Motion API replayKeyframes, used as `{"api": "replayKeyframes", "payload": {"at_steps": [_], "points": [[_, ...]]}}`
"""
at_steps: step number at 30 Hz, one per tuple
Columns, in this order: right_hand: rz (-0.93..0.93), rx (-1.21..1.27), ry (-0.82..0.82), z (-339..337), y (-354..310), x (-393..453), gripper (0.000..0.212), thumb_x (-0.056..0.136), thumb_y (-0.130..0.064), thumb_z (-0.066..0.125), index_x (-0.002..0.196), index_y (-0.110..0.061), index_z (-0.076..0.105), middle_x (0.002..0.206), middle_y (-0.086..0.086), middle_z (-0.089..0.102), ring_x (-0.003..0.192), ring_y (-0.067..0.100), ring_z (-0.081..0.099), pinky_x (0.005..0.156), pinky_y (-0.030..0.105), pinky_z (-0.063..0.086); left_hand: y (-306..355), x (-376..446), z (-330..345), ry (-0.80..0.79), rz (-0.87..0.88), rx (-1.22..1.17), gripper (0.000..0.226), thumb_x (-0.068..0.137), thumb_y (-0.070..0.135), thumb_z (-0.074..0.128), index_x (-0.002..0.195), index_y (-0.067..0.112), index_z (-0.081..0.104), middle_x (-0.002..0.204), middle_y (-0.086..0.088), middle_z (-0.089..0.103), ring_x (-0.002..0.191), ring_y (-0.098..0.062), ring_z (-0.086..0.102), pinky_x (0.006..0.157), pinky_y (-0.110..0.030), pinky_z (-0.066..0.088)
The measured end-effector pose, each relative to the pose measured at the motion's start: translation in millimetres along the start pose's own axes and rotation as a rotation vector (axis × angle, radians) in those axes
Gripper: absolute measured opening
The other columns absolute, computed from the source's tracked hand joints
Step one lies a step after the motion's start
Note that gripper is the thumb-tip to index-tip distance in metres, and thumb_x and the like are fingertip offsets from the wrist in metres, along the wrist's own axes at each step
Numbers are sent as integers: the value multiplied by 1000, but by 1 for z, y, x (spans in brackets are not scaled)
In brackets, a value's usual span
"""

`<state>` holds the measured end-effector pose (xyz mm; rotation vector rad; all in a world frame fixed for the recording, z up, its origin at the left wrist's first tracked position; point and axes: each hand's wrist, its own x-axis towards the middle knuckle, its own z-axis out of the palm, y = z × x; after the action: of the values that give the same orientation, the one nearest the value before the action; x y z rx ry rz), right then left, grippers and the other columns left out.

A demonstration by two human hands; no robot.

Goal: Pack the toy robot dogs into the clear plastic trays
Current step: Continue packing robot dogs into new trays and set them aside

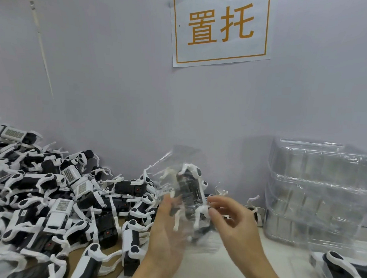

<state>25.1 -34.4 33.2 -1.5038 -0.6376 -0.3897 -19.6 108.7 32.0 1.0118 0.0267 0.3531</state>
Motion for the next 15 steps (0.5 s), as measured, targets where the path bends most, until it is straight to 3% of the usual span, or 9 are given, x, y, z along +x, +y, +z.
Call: {"api": "replayKeyframes", "payload": {"at_steps": [2, 4, 6, 8, 15], "points": [[-70, -75, -35, 5, -3, -3, 34, 84, -1, 74, 92, -34, 77, 88, -11, 70, 77, 11, 66, 65, 14, 49, -5, 2, -7, 39, -96, -136, 63, 63, 68, 71, 103, 19, 78, 106, -12, 74, 85, -31, 72, 77, -46, 57], [-117, -138, -65, 5, -4, -3, 35, 81, -2, 77, 96, -33, 76, 91, -15, 68, 79, 9, 65, 65, 10, 46, -6, 1, -10, 60, -200, -225, 75, 61, 68, 77, 116, 17, 74, 122, -16, 69, 98, -40, 70, 96, -55, 49], [-128, -189, -105, 4, -6, -3, 33, 80, -7, 79, 99, -34, 76, 96, -18, 65, 82, 9, 64, 65, 8, 45, -5, -1, -11, 30, -287, -315, 96, 57, 67, 83, 134, 14, 61, 138, -20, 58, 113, -45, 62, 102, -56, 42], [-128, -226, -143, 4, -7, -3, 33, 79, -11, 80, 100, -36, 75, 101, -20, 62, 86, 8, 62, 64, 7, 44, -6, 1, -13, -13, -331, -417, 106, 53, 64, 87, 141, 16, 53, 140, -21, 55, 112, -44, 60, 96, -53, 45], [-168, -412, -195, 5, -2, -2, 27, 81, -31, 80, 105, -40, 71, 107, -23, 56, 95, 4, 59, 73, 8, 43, -9, 4, -19, -100, -346, -542, 102, 59, 62, 86, 141, 12, 53, 121, -20, 63, 94, -36, 59, 81, -46, 47]]}}
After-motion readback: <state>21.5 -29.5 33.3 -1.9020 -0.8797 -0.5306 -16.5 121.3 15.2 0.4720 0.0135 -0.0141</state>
